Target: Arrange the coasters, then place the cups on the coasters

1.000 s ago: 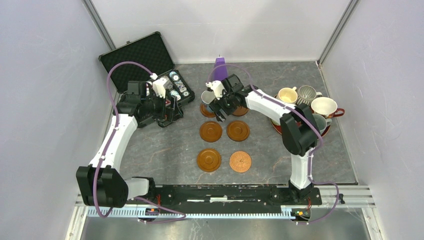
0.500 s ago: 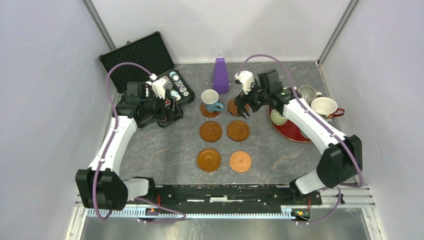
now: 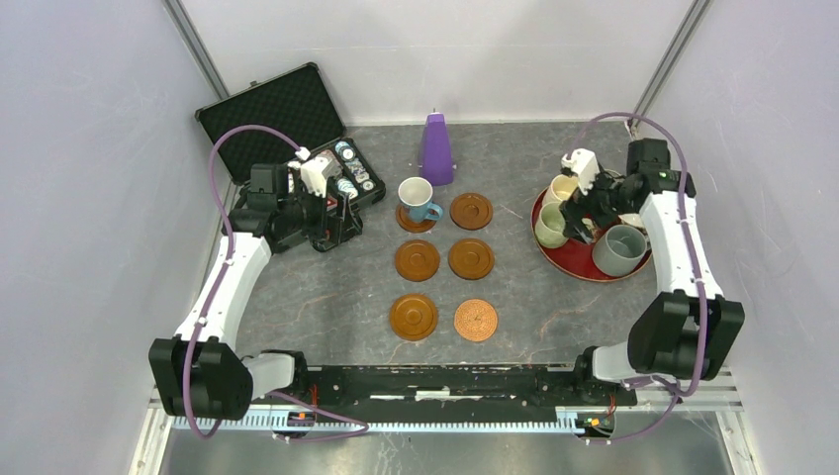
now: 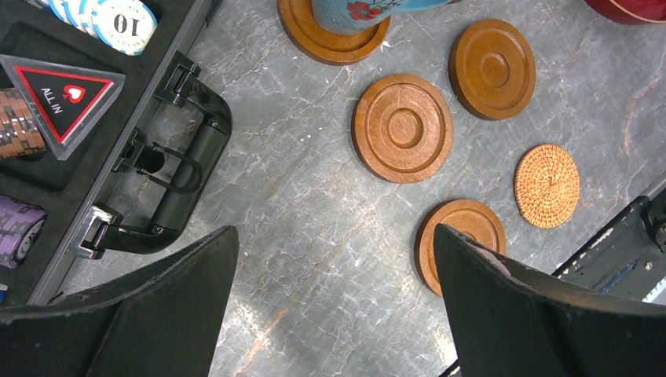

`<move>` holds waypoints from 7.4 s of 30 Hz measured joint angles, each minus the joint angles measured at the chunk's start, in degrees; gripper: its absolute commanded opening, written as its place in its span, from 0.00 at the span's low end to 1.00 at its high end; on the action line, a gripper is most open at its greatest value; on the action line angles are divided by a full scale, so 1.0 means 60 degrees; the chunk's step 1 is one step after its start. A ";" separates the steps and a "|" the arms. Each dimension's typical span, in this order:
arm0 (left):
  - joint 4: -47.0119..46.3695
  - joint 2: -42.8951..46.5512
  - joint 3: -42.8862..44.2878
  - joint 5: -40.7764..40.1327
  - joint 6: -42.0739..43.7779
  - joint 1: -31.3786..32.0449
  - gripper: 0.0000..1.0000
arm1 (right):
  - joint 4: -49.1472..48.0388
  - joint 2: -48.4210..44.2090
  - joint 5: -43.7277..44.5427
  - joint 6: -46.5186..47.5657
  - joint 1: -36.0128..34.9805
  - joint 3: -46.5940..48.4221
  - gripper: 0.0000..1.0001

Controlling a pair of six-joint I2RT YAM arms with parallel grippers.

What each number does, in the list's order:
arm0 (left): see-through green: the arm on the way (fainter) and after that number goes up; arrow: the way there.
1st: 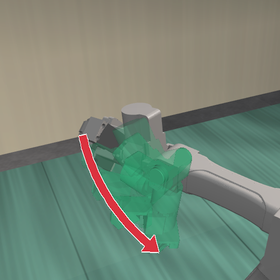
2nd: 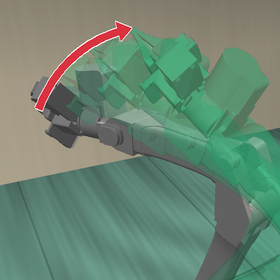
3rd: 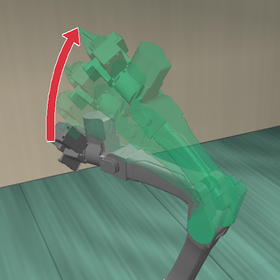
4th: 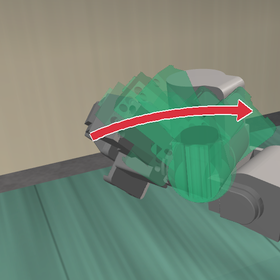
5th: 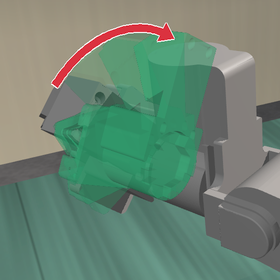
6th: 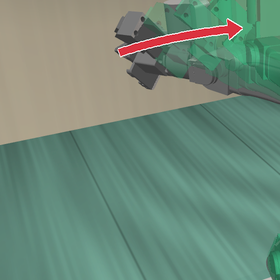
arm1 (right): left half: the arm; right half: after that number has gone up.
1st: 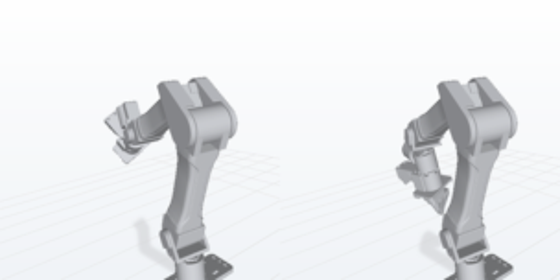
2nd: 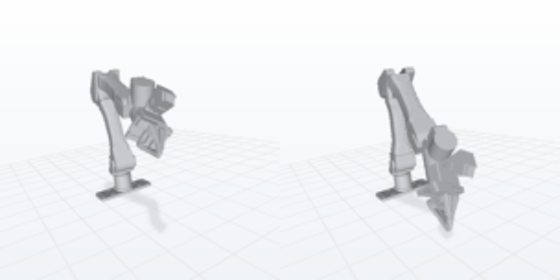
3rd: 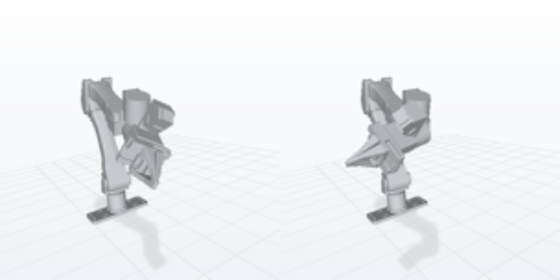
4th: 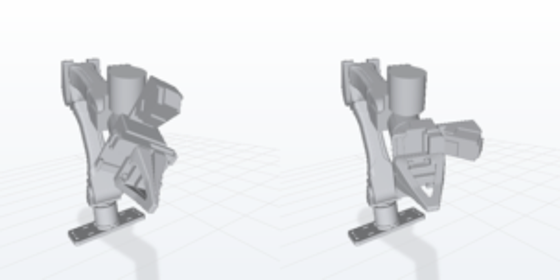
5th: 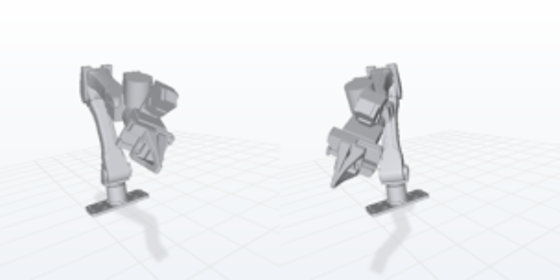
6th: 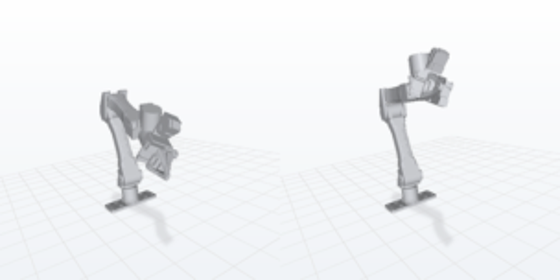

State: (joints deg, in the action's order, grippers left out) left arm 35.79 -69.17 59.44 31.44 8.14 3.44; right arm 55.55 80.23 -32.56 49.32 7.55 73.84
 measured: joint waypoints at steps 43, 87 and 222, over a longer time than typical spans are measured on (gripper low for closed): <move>-0.0517 0.0521 -0.0477 0.0149 0.0000 0.0000 1.00 | -0.1162 0.2317 0.0739 0.3854 0.0958 -0.1333 0.72; -0.0510 0.0408 -0.0477 0.0317 0.0000 0.0000 1.00 | -0.2747 -0.0051 0.0452 -0.0951 0.0637 -0.2630 0.00; 0.0324 -0.0262 0.0047 0.0284 0.0011 0.0000 1.00 | 0.1071 0.0561 0.0525 0.3144 0.5737 0.0328 0.75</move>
State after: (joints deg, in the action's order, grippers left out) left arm 37.74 -70.74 59.72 33.15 8.21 3.44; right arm 61.98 83.59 -29.41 68.18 41.98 75.81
